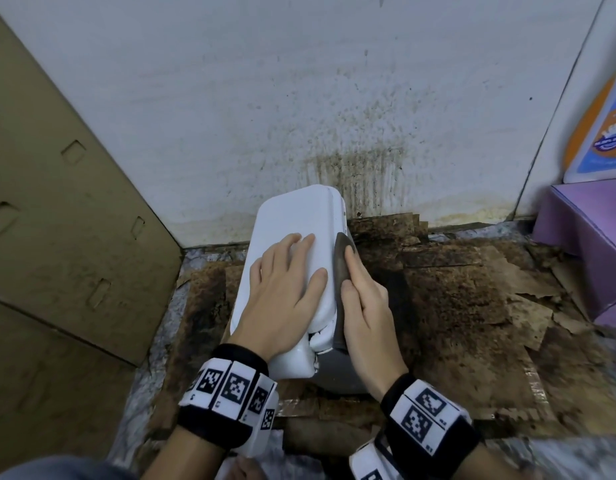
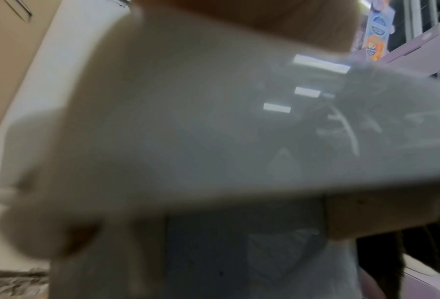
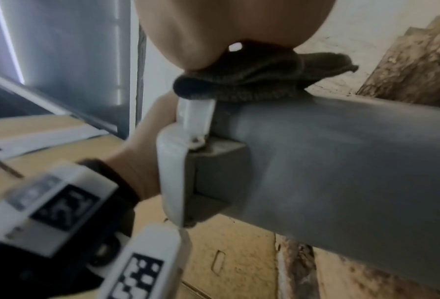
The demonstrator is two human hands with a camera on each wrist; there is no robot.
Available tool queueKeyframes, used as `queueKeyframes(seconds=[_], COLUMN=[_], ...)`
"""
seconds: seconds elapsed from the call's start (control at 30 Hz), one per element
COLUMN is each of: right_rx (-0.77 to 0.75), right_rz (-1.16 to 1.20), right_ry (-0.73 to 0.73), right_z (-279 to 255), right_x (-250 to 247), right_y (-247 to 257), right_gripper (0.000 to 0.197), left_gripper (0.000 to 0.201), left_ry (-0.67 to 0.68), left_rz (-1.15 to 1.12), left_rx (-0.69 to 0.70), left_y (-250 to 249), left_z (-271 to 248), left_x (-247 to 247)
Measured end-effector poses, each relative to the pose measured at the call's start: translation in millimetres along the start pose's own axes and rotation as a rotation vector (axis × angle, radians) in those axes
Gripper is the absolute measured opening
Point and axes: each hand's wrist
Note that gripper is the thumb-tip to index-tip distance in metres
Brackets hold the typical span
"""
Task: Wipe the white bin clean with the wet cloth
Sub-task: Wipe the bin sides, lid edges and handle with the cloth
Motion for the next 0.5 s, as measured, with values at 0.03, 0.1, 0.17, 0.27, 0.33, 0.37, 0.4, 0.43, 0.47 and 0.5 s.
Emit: queueKeyframes(seconds=[0.03, 0.1, 0.17, 0.27, 0.33, 0.37, 0.4, 0.43, 0.47, 0.5], right_rx=[-0.006, -0.017, -0.017, -0.015, -0.033, -0.041, -0.045, -0.049, -0.055, -0.061], right_rz=[-0.032, -0.084, -0.064, 0.046, 0.042, 0.027, 0.014, 0.005, 0.001, 0.001], right_ry=[0.002, -0.005, -0.006, -0.028, -0.086, -0.118, -0.146, -0.165, -0.177, -0.185], right_z=[-1.4, -2.8, -2.2, -5.8, -13.6, -19.2, -25.0, -30.1, -34.2, -36.1], right_x=[2.0, 4.4, 6.3, 11.1, 16.0, 19.2, 22.3, 25.5, 28.2, 30.2], right_y=[-0.9, -1.9, -2.6, -1.6, -0.5, 0.1, 0.9, 1.6, 2.1, 2.3], right_gripper=[0.049, 0.058, 0.059, 0.053, 0.053, 0.054, 0.054, 0.053, 0.053, 0.052], left_gripper=[0.065, 0.065, 0.064, 0.064, 0.064, 0.065, 0.065, 0.066, 0.066, 0.066], left_ry=[0.002, 0.003, 0.003, 0.003, 0.022, 0.034, 0.042, 0.043, 0.042, 0.041], left_rz=[0.004, 0.015, 0.024, 0.034, 0.039, 0.045, 0.049, 0.049, 0.047, 0.046], left_rx=[-0.001, -0.001, -0.003, -0.007, -0.007, -0.004, -0.003, -0.003, -0.003, -0.003], left_y=[-0.4, -2.9, -5.2, -7.8, -9.6, -10.4, -11.5, -12.4, -13.2, -13.7], left_z=[-0.4, -0.1, 0.5, -0.3, -1.1, -0.9, -0.8, -0.7, -0.5, 0.0], left_x=[0.9, 2.0, 3.2, 3.2, 3.6, 4.0, 4.4, 4.8, 4.9, 4.8])
Point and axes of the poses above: each hand's wrist, its own z-axis towards the middle knuckle, its own x-axis out of the palm, y = z × x, and after that the axes turned 9 degrees about -x, right-handed
